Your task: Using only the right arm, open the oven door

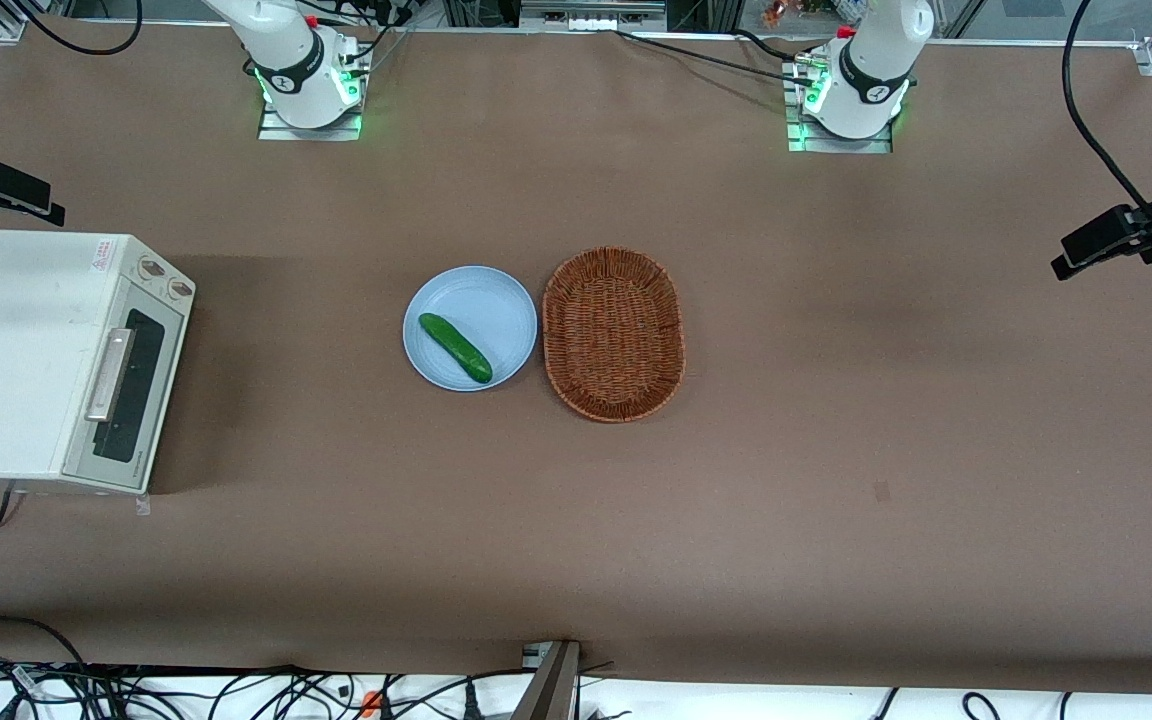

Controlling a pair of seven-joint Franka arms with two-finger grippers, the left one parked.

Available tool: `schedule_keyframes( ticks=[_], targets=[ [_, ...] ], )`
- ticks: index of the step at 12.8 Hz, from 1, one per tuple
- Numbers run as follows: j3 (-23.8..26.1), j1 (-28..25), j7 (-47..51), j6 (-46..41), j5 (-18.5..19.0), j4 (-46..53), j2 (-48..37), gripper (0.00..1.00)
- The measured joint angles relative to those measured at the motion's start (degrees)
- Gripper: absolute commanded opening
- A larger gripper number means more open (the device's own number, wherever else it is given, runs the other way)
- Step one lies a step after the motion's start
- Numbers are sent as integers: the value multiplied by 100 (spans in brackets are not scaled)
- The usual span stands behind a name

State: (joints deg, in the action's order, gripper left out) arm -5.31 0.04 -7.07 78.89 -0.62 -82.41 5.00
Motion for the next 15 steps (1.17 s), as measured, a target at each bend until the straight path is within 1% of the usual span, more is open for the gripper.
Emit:
schedule_keyframes(
  ticks=[15],
  targets=[
    [12, 0, 0, 107, 25, 2, -2, 100]
  ],
)
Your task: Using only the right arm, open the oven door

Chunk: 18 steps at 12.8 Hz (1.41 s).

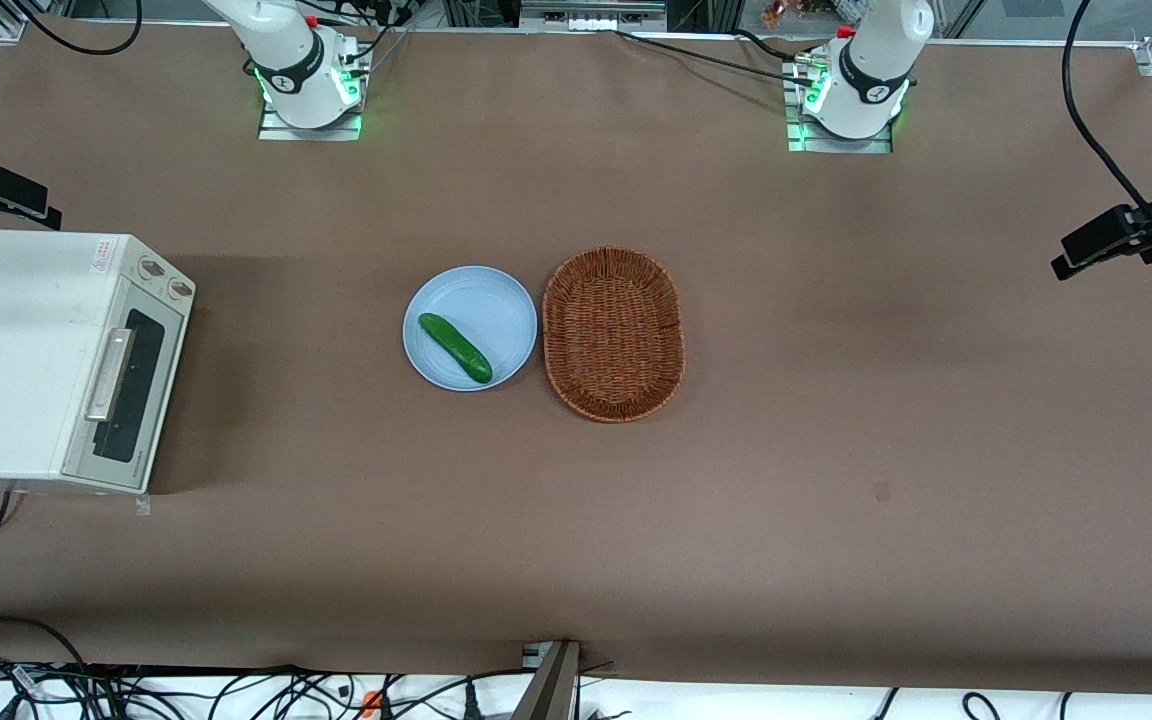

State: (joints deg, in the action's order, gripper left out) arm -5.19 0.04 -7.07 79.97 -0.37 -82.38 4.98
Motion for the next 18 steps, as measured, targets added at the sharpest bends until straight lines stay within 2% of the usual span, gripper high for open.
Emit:
schedule_keyframes(
  ticks=[12, 13, 14, 16, 17, 18],
  targets=[
    [24, -10, -24, -11, 4, -11, 185, 100],
    [39, -35, -25, -14, 4, -14, 232, 94],
    [59, -69, -21, -21, 4, -16, 276, 83],
    [69, -163, -11, -29, 4, -32, 360, 51],
    [72, -202, -9, -33, 4, -47, 408, 38],
    [74, -244, -9, -33, 4, -75, 464, 30]
  ],
)
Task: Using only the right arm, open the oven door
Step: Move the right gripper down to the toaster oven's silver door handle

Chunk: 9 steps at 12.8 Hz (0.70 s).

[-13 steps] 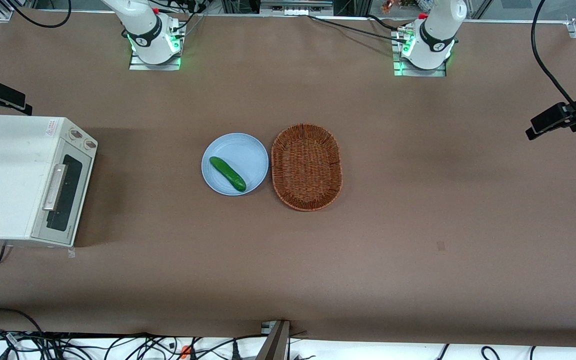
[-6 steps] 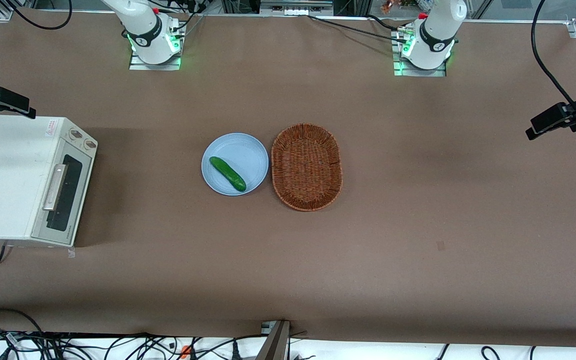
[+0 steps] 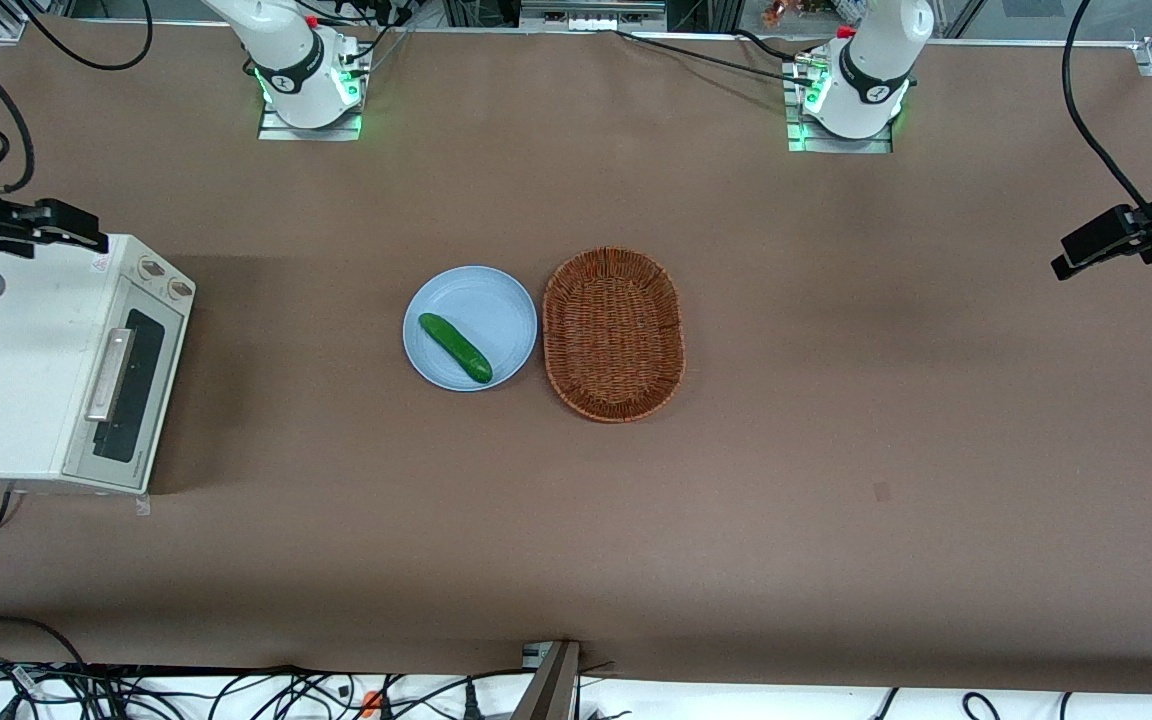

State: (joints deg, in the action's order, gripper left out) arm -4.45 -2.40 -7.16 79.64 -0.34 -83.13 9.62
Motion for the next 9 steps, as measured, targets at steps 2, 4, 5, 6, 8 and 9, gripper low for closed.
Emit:
schedule_keyframes(
  ticks=[2, 4, 5, 6, 8, 9],
  targets=[
    [5, -127, 5, 0, 0, -45, 139, 14],
    [13, -334, 149, 2, 1, -64, 318, 3],
    [17, -495, 332, 4, 49, -79, 413, 0],
    [20, -682, 514, 9, 218, -95, 518, 0],
    [26, -1006, 710, 81, 752, -137, 783, 0],
    [25, -1064, 728, 157, 925, -176, 925, 0]
  ],
)
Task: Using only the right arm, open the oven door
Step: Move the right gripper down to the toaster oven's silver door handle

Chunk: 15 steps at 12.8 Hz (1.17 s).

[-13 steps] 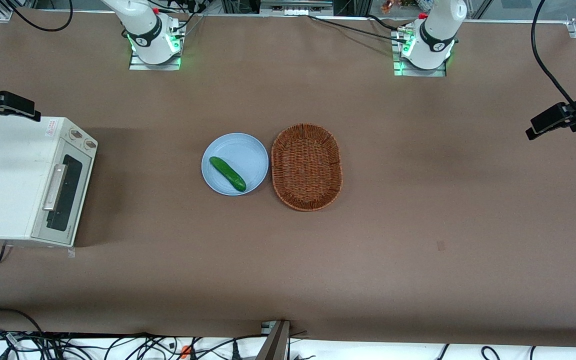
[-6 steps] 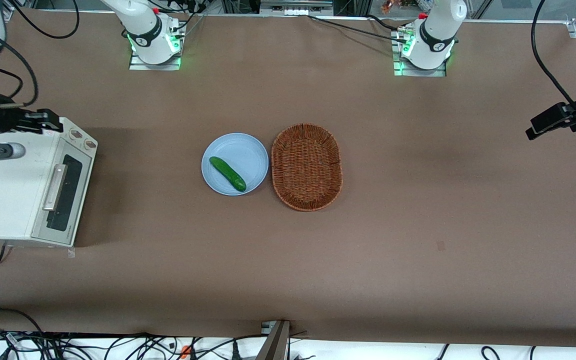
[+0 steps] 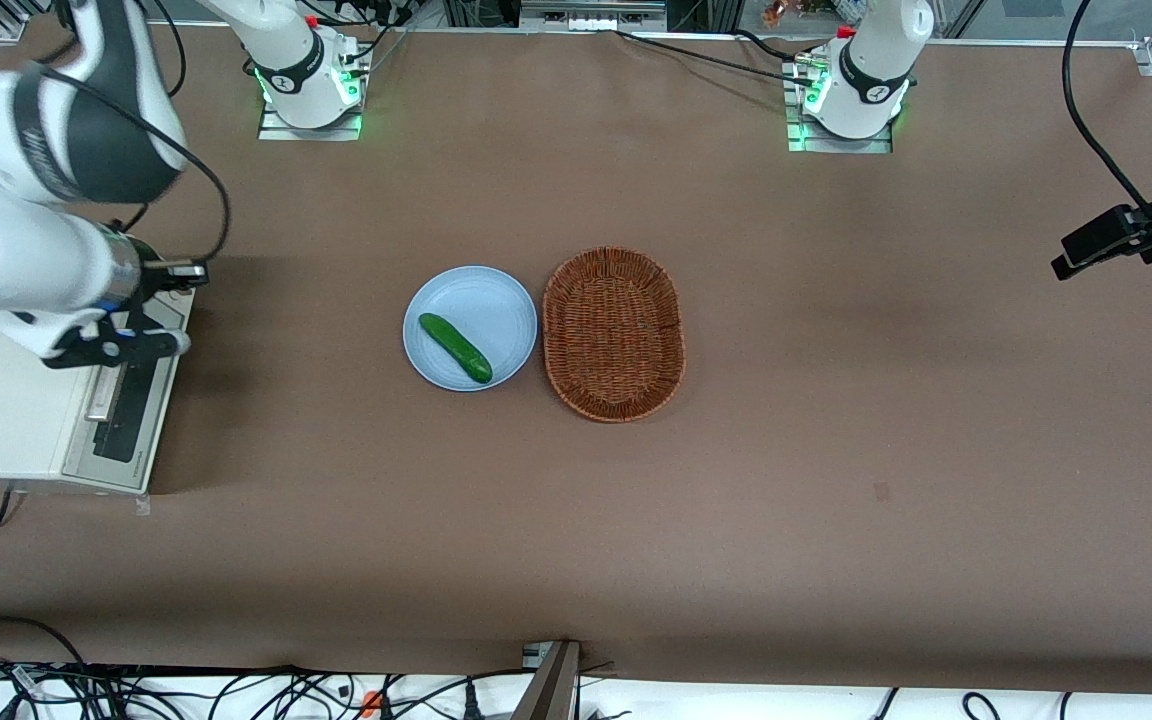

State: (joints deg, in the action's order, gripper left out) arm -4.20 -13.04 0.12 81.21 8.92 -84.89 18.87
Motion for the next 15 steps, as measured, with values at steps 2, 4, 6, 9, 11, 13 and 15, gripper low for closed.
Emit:
schedule_keyframes(
  ticks=[2, 4, 6, 9, 11, 13, 15],
  targets=[
    [-42, 24, -1, 211, 258, -134, 225, 0],
    [-92, 77, -12, 310, 546, -287, 314, 0],
    [-115, 147, -21, 321, 820, -420, 342, 0],
    [-137, 431, -164, 592, 1262, -700, 367, 0],
    [-143, 665, -254, 896, 1467, -821, 436, 0],
    [-143, 783, -286, 1089, 1518, -828, 530, 0],
    [-130, 776, -286, 1215, 1564, -827, 584, 0]
  ],
)
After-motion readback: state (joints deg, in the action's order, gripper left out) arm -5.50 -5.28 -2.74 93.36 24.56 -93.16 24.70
